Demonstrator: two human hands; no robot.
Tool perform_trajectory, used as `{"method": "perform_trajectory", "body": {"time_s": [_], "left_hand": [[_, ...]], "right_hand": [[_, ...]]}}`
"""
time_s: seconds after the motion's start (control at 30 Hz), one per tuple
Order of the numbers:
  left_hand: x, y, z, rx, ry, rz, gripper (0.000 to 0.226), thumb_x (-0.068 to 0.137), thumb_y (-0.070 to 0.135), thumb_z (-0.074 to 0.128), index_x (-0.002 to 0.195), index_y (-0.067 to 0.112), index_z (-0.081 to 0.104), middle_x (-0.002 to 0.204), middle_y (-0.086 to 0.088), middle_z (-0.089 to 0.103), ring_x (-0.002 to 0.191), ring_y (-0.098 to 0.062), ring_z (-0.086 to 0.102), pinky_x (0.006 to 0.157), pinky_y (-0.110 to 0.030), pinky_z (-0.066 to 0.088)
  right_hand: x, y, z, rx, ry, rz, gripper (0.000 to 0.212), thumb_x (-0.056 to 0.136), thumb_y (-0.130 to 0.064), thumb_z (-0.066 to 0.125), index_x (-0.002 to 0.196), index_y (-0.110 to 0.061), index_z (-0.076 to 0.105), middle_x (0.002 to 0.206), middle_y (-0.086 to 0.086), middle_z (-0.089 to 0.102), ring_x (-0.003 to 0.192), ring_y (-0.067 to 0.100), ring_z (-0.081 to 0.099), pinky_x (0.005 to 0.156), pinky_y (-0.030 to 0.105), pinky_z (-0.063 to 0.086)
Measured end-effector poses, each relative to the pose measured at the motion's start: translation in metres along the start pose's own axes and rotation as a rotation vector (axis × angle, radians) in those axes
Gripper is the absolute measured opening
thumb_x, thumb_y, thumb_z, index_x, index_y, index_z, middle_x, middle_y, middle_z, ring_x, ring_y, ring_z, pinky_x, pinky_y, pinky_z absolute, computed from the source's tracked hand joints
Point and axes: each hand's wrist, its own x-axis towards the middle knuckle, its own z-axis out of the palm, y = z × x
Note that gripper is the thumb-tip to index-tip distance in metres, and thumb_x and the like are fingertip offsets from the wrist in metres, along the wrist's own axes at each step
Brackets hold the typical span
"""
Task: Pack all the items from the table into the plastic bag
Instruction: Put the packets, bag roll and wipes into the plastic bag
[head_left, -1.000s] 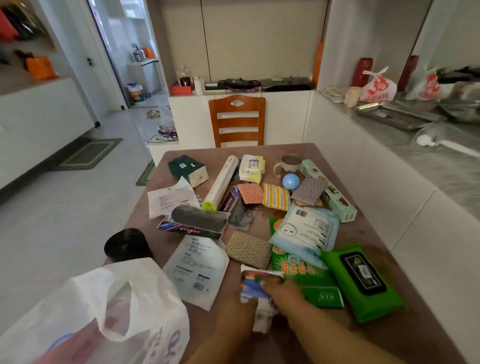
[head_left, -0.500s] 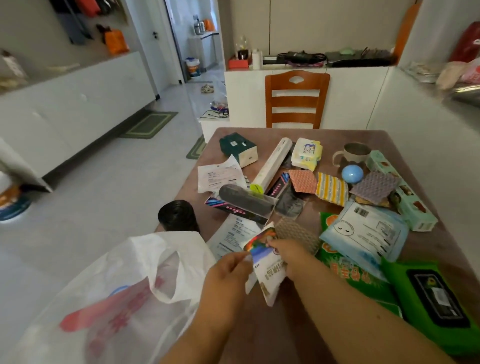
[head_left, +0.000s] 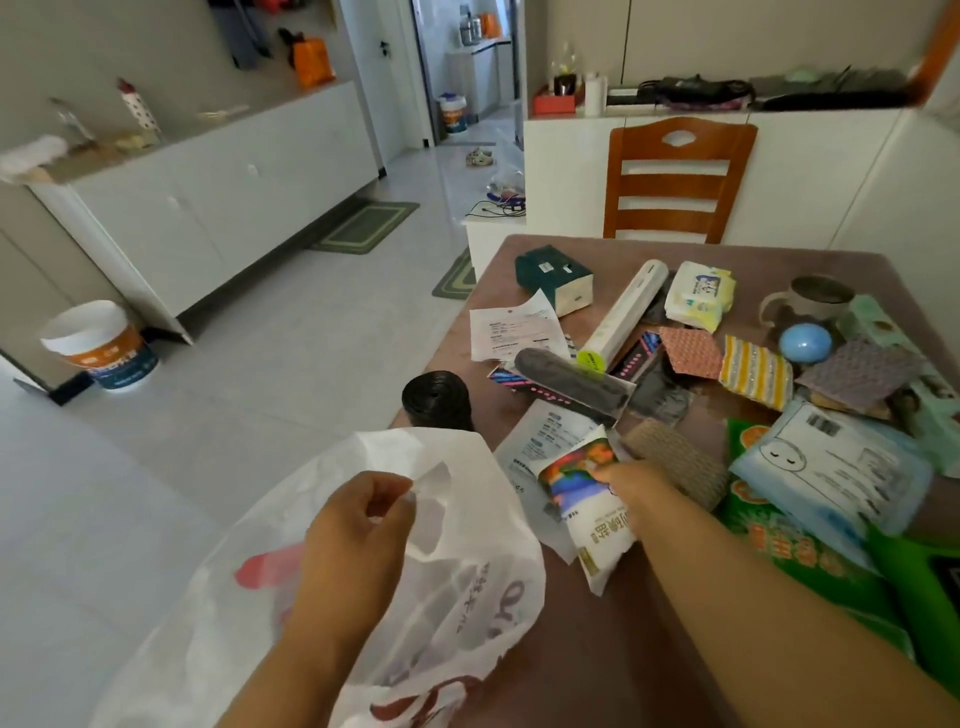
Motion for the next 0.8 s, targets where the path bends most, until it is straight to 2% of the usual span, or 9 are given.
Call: {"method": "perform_trajectory", "body": {"time_s": [0.1, 0.17, 0.3, 0.4, 0.47, 0.53, 0.63, 0.7, 0.8], "left_hand": [[0.01, -0.014, -0.009, 0.096, 0.063, 0.027, 0.019, 0.091, 0.024, 0.06, 0.109, 0.021, 0.065, 0.113, 0.002, 0.064, 0.094, -0.014, 0.059, 0.089, -0.032, 0.047], [0.014, -0.026, -0.018, 0.158, 0.125, 0.077, 0.021, 0.088, 0.026, 0.064, 0.108, 0.021, 0.065, 0.123, -0.002, 0.06, 0.101, -0.018, 0.057, 0.093, -0.035, 0.048], [0.031, -0.058, -0.042, 0.548, 0.222, 0.176, 0.044, 0.082, 0.035, 0.068, 0.124, 0.022, 0.062, 0.144, -0.01, 0.048, 0.134, -0.033, 0.036, 0.11, -0.047, 0.03], [0.045, -0.075, -0.058, 0.774, 0.029, 0.039, 0.059, 0.086, 0.05, 0.056, 0.141, 0.042, 0.04, 0.159, -0.006, 0.023, 0.147, -0.03, 0.013, 0.115, -0.054, 0.011], [0.057, -0.081, -0.066, 0.828, -0.141, -0.018, 0.052, 0.089, 0.054, 0.048, 0.14, 0.049, 0.038, 0.161, 0.0, 0.017, 0.148, -0.027, 0.01, 0.115, -0.058, 0.004], [0.067, -0.083, -0.072, 0.808, -0.288, -0.071, 0.044, 0.093, 0.05, 0.044, 0.137, 0.043, 0.047, 0.158, 0.004, 0.028, 0.144, -0.026, 0.024, 0.116, -0.056, 0.009], [0.077, -0.08, -0.077, 0.609, -0.385, -0.115, 0.042, 0.098, 0.035, 0.044, 0.129, 0.01, 0.06, 0.139, -0.013, 0.054, 0.127, -0.031, 0.049, 0.109, -0.044, 0.036], [0.077, -0.076, -0.08, 0.412, -0.382, -0.163, 0.047, 0.1, 0.035, 0.043, 0.128, 0.001, 0.059, 0.135, -0.018, 0.056, 0.124, -0.033, 0.052, 0.103, -0.039, 0.039], [0.081, -0.075, -0.085, 0.148, -0.395, -0.262, 0.062, 0.095, 0.057, 0.036, 0.129, 0.01, 0.06, 0.134, -0.015, 0.058, 0.123, -0.03, 0.053, 0.108, -0.041, 0.036]], "right_hand": [[-0.023, 0.001, -0.008, -0.035, 0.058, -0.152, 0.024, 0.083, -0.021, 0.071, 0.101, -0.007, 0.064, 0.088, 0.017, 0.07, 0.077, 0.035, 0.068, 0.077, 0.05, 0.058], [-0.049, -0.007, -0.017, -0.025, 0.124, -0.263, 0.016, 0.083, -0.023, 0.071, 0.087, -0.013, 0.059, 0.082, 0.012, 0.066, 0.078, 0.033, 0.067, 0.08, 0.05, 0.057], [-0.113, -0.033, -0.039, 0.104, 0.185, -0.479, 0.019, 0.082, -0.022, 0.072, 0.073, -0.012, 0.058, 0.08, 0.014, 0.066, 0.068, 0.03, 0.064, 0.07, 0.046, 0.054], [-0.151, -0.05, -0.045, 0.241, 0.064, -0.534, 0.009, 0.08, -0.02, 0.073, 0.081, -0.014, 0.066, 0.083, 0.012, 0.07, 0.071, 0.03, 0.067, 0.074, 0.051, 0.054], [-0.169, -0.058, -0.039, 0.302, -0.089, -0.529, 0.003, 0.08, -0.017, 0.071, 0.081, -0.017, 0.068, 0.081, 0.01, 0.073, 0.063, 0.026, 0.069, 0.067, 0.044, 0.056], [-0.182, -0.058, -0.027, 0.314, -0.256, -0.471, 0.013, 0.072, -0.017, 0.072, 0.085, -0.015, 0.069, 0.073, 0.008, 0.074, 0.055, 0.02, 0.07, 0.058, 0.034, 0.057], [-0.194, -0.048, -0.003, 0.277, -0.429, -0.332, 0.052, 0.051, -0.028, 0.078, 0.098, -0.007, 0.07, 0.081, 0.014, 0.075, 0.063, 0.026, 0.071, 0.065, 0.038, 0.056], [-0.199, -0.041, 0.011, 0.239, -0.503, -0.229, 0.043, 0.059, -0.025, 0.072, 0.097, -0.006, 0.07, 0.083, 0.017, 0.075, 0.064, 0.029, 0.07, 0.068, 0.038, 0.055], [-0.202, -0.026, 0.038, 0.138, -0.579, -0.019, 0.031, 0.074, -0.022, 0.067, 0.098, -0.002, 0.067, 0.076, 0.017, 0.073, 0.058, 0.028, 0.069, 0.054, 0.034, 0.057]]}}
